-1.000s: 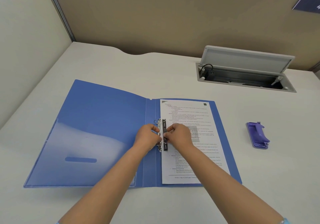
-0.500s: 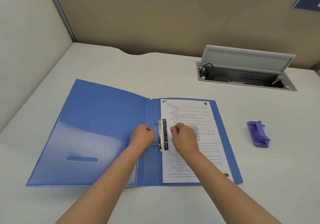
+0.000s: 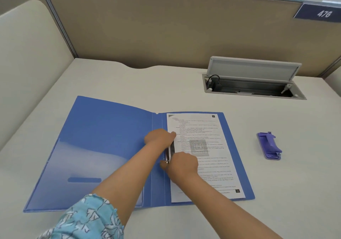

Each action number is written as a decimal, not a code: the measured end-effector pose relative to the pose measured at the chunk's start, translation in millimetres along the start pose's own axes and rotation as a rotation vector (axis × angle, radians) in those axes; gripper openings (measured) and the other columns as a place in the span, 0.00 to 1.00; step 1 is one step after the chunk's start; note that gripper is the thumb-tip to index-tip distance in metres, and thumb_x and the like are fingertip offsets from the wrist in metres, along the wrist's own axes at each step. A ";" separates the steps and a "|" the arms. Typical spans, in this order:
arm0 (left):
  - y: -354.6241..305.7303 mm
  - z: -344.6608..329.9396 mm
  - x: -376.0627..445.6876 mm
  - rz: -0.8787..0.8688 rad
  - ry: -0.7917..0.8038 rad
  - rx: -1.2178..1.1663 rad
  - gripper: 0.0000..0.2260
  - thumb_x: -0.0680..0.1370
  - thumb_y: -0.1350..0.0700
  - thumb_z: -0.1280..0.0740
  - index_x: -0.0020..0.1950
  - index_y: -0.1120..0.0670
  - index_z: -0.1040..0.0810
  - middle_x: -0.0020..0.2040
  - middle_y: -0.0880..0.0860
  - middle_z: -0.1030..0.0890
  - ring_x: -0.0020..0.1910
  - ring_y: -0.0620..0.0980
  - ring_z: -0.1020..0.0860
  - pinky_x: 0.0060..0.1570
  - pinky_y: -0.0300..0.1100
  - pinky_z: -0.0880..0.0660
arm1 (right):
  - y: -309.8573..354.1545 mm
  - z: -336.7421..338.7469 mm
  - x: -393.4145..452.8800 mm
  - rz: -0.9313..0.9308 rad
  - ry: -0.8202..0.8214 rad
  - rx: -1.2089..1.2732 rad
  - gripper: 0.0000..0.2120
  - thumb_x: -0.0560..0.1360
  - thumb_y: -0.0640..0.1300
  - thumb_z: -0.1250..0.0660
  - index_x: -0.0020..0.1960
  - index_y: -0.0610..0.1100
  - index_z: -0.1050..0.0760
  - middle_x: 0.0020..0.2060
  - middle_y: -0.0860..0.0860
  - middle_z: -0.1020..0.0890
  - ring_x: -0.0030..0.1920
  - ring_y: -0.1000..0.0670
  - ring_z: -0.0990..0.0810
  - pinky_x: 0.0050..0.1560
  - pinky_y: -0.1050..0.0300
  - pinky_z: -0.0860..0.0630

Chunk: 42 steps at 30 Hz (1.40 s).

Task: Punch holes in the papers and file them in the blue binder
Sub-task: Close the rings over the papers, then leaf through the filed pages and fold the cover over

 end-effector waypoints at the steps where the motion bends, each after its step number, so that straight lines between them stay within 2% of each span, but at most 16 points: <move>1: -0.4 -0.8 0.6 0.010 -0.005 -0.002 0.19 0.77 0.42 0.47 0.40 0.55 0.26 0.33 0.50 0.28 0.39 0.50 0.27 0.29 0.36 0.36 | 0.3 -0.4 0.2 -0.012 -0.003 0.014 0.25 0.77 0.63 0.47 0.47 0.43 0.23 0.47 0.47 0.18 0.47 0.46 0.19 0.29 0.60 0.40; 3: -1.5 -2.3 1.4 0.016 -0.015 0.006 0.19 0.77 0.44 0.47 0.33 0.54 0.31 0.32 0.50 0.29 0.34 0.49 0.29 0.29 0.37 0.37 | 0.1 -0.7 2.4 -0.020 -0.021 0.021 0.28 0.77 0.64 0.48 0.50 0.42 0.21 0.48 0.46 0.17 0.46 0.46 0.19 0.34 0.59 0.35; 5: -2.2 -3.4 1.2 0.024 -0.029 -0.005 0.18 0.78 0.47 0.47 0.31 0.54 0.33 0.31 0.50 0.30 0.30 0.47 0.32 0.28 0.36 0.38 | 0.9 -2.2 4.6 -0.002 -0.017 0.015 0.27 0.78 0.61 0.48 0.53 0.41 0.21 0.50 0.45 0.17 0.50 0.45 0.19 0.39 0.58 0.34; 10: -4.0 -1.8 -0.4 0.041 -0.052 -0.007 0.16 0.78 0.52 0.46 0.31 0.54 0.35 0.30 0.50 0.31 0.28 0.46 0.35 0.27 0.36 0.40 | -0.3 -3.3 4.9 0.013 0.012 0.051 0.25 0.80 0.58 0.50 0.53 0.40 0.22 0.51 0.44 0.18 0.52 0.44 0.19 0.41 0.57 0.35; 13: -2.7 -2.0 -2.0 0.029 -0.032 0.008 0.17 0.78 0.47 0.47 0.34 0.54 0.31 0.32 0.50 0.30 0.32 0.48 0.31 0.29 0.36 0.38 | -3.1 -2.4 5.0 -0.014 0.045 0.073 0.26 0.78 0.62 0.48 0.49 0.43 0.22 0.47 0.46 0.18 0.48 0.46 0.19 0.41 0.57 0.33; 16: 1.2 4.6 -9.5 0.023 -0.049 -0.005 0.26 0.76 0.34 0.49 0.40 0.55 0.28 0.34 0.50 0.27 0.39 0.51 0.27 0.32 0.39 0.34 | -12.4 2.9 0.6 -0.042 0.023 0.130 0.29 0.72 0.70 0.46 0.41 0.45 0.26 0.40 0.48 0.20 0.43 0.47 0.21 0.41 0.56 0.31; 19: 11.7 23.1 -23.3 0.019 -0.166 -0.061 0.24 0.77 0.36 0.46 0.45 0.57 0.27 0.40 0.51 0.27 0.41 0.53 0.28 0.36 0.41 0.34 | -34.8 12.3 -8.3 -0.094 -0.087 0.191 0.28 0.72 0.71 0.47 0.38 0.46 0.31 0.35 0.51 0.24 0.38 0.48 0.25 0.36 0.57 0.32; 21: 23.2 31.1 -33.4 0.003 -0.235 -0.099 0.18 0.78 0.43 0.43 0.48 0.57 0.28 0.42 0.51 0.27 0.42 0.53 0.29 0.36 0.41 0.35 | -59.2 16.4 -13.4 -0.167 -0.171 0.279 0.25 0.74 0.68 0.45 0.43 0.45 0.29 0.38 0.51 0.23 0.41 0.49 0.24 0.40 0.55 0.27; 24: 40.7 24.4 -53.9 -0.009 -0.294 -0.192 0.12 0.78 0.48 0.41 0.41 0.55 0.32 0.38 0.50 0.27 0.40 0.53 0.29 0.36 0.41 0.35 | -102.5 14.4 -23.8 -0.300 -0.257 0.367 0.20 0.75 0.58 0.38 0.55 0.43 0.27 0.53 0.47 0.23 0.55 0.46 0.26 0.50 0.51 0.25; 26: 46.3 10.5 -71.4 -0.018 -0.295 -0.272 0.13 0.78 0.50 0.40 0.36 0.53 0.35 0.33 0.48 0.29 0.37 0.52 0.29 0.33 0.41 0.36 | -124.9 9.9 -35.1 -0.376 -0.256 0.364 0.20 0.75 0.55 0.36 0.60 0.43 0.29 0.59 0.44 0.27 0.60 0.44 0.30 0.55 0.51 0.27; 29: 46.8 -17.4 -91.8 -0.023 -0.283 -0.321 0.12 0.77 0.51 0.40 0.35 0.51 0.34 0.33 0.47 0.28 0.36 0.51 0.29 0.30 0.40 0.37 | -140.4 0.9 -48.9 -0.463 -0.216 0.381 0.23 0.74 0.55 0.35 0.63 0.44 0.32 0.61 0.44 0.30 0.62 0.43 0.33 0.57 0.49 0.29; 32: 40.7 -36.8 -105.6 -0.067 -0.264 -0.339 0.12 0.77 0.53 0.40 0.34 0.51 0.35 0.32 0.47 0.28 0.33 0.50 0.30 0.30 0.41 0.36 | -145.1 -5.4 -58.7 -0.491 -0.148 0.445 0.28 0.73 0.56 0.33 0.66 0.44 0.36 0.62 0.43 0.31 0.64 0.43 0.33 0.58 0.48 0.28; 35: 34.0 -41.4 -115.2 -0.104 -0.274 -0.326 0.13 0.77 0.54 0.41 0.33 0.50 0.36 0.32 0.46 0.28 0.34 0.49 0.31 0.30 0.40 0.37 | -146.5 -5.0 -63.7 -0.488 -0.118 0.507 0.28 0.72 0.54 0.31 0.65 0.42 0.36 0.61 0.42 0.32 0.63 0.42 0.33 0.56 0.49 0.28; 38: 26.8 -46.6 -125.1 -0.157 -0.268 -0.271 0.14 0.77 0.54 0.41 0.32 0.48 0.38 0.32 0.45 0.30 0.33 0.47 0.32 0.28 0.37 0.39 | -150.1 -1.7 -63.4 -0.469 -0.096 0.630 0.28 0.71 0.48 0.30 0.66 0.40 0.36 0.61 0.40 0.31 0.59 0.40 0.27 0.54 0.51 0.27; 40: 22.0 -53.4 -131.6 -0.191 -0.252 -0.234 0.14 0.78 0.54 0.41 0.32 0.47 0.39 0.32 0.45 0.31 0.35 0.46 0.31 0.29 0.36 0.39 | -153.4 1.5 -65.2 -0.451 -0.115 0.681 0.25 0.72 0.44 0.30 0.65 0.39 0.35 0.60 0.40 0.27 0.52 0.41 0.22 0.51 0.51 0.25; 42: 18.0 -59.2 -135.8 -0.226 -0.232 -0.231 0.12 0.78 0.54 0.42 0.34 0.48 0.37 0.33 0.45 0.30 0.36 0.46 0.30 0.30 0.36 0.38 | -157.6 4.4 -66.1 -0.430 -0.158 0.677 0.20 0.74 0.40 0.33 0.64 0.37 0.33 0.59 0.40 0.24 0.51 0.42 0.22 0.46 0.56 0.28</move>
Point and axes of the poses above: each hand's wrist, its own x-axis towards the middle knuckle, its own z-axis out of the back of the hand, y = z × x, the point moved 1 cm from there along x, towards the middle knuckle
